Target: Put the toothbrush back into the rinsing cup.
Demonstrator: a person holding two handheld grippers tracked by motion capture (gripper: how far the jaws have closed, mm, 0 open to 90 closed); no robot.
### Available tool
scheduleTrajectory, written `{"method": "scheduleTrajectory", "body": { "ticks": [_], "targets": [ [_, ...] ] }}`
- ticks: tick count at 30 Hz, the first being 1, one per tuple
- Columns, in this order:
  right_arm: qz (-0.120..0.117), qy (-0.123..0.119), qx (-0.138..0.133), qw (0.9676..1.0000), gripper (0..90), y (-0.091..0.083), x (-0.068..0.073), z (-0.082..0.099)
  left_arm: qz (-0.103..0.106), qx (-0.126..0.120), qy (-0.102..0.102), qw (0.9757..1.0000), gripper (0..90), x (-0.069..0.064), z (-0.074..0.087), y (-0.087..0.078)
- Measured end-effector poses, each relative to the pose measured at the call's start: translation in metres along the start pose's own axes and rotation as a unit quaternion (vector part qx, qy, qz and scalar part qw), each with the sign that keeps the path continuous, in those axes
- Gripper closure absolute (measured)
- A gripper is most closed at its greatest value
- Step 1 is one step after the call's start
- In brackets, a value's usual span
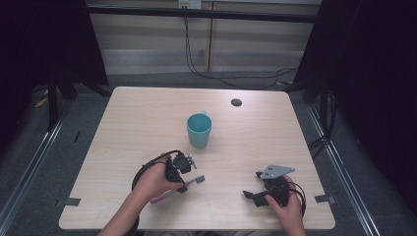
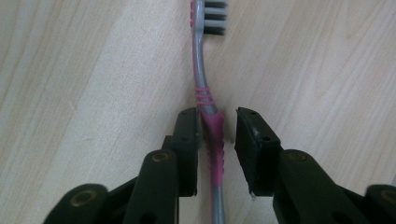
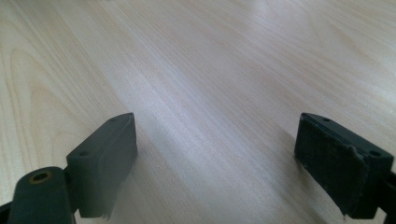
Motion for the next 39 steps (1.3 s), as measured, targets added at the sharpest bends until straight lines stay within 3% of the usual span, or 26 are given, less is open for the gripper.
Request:
{"method": "scheduleTrajectory", "body": {
  "ticks": [2, 9, 14, 20, 23, 25, 29, 32, 37, 39],
  "targets": [
    [0.0, 0.0, 0.0, 1.0, 12.6, 0.0, 0.0, 0.0, -0.007, 0.013, 0.0, 0.9999, 78.3, 0.0, -0.001, 0.0],
    [0.001, -0.001, 0.001, 1.0, 12.6, 0.0, 0.0, 0.0, -0.019, 0.039, 0.0, 0.9991, 80.6, -0.003, -0.006, 0.002],
    [0.0, 0.0, 0.0, 1.0, 12.6, 0.0, 0.0, 0.0, -0.012, -0.003, -0.011, 0.9999, 80.9, -0.004, -0.007, -0.008],
    [0.001, 0.0, 0.001, 1.0, 12.6, 0.0, 0.0, 0.0, 0.003, -0.053, -0.014, 0.9985, 80.8, -0.006, -0.008, -0.028],
    [0.0, 0.0, 0.0, 1.0, 12.6, 0.0, 0.0, 0.0, 0.015, -0.091, -0.013, 0.9956, 80.9, -0.005, -0.009, -0.039],
    [0.0, 0.0, 0.0, 1.0, 12.6, 0.0, 0.0, 0.0, 0.022, -0.121, -0.011, 0.9924, 80.9, -0.004, -0.009, -0.044],
    [0.0, 0.0, 0.0, 1.0, 12.6, 0.0, 0.0, 0.0, 0.012, -0.169, -0.012, 0.9854, 80.8, -0.001, -0.009, -0.056],
    [0.0, 0.0, 0.0, 1.0, 12.6, 0.0, 0.0, 0.0, -0.007, -0.193, -0.009, 0.9811, 80.8, 0.0, -0.009, -0.064],
    [0.0, 0.0, 0.0, 1.0, 12.6, 0.0, 0.0, 0.0, -0.007, -0.235, -0.018, 0.9718, 80.8, 0.001, -0.011, -0.074],
    [0.0, 0.0, 0.0, 1.0, 12.6, 0.0, 0.0, 0.0, -0.007, -0.239, -0.019, 0.9708, 80.8, 0.003, -0.011, -0.076]
  ]
}}
Point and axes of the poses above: each handheld gripper's, and its own axes: y roughly forward along the jaws, z roughly out of its underside, x roughly to its left, the point moved 4 cm from there along y, roughly forward along the jaws, and after that the axes turned 13 degrees about z, right-handed, at the moved point
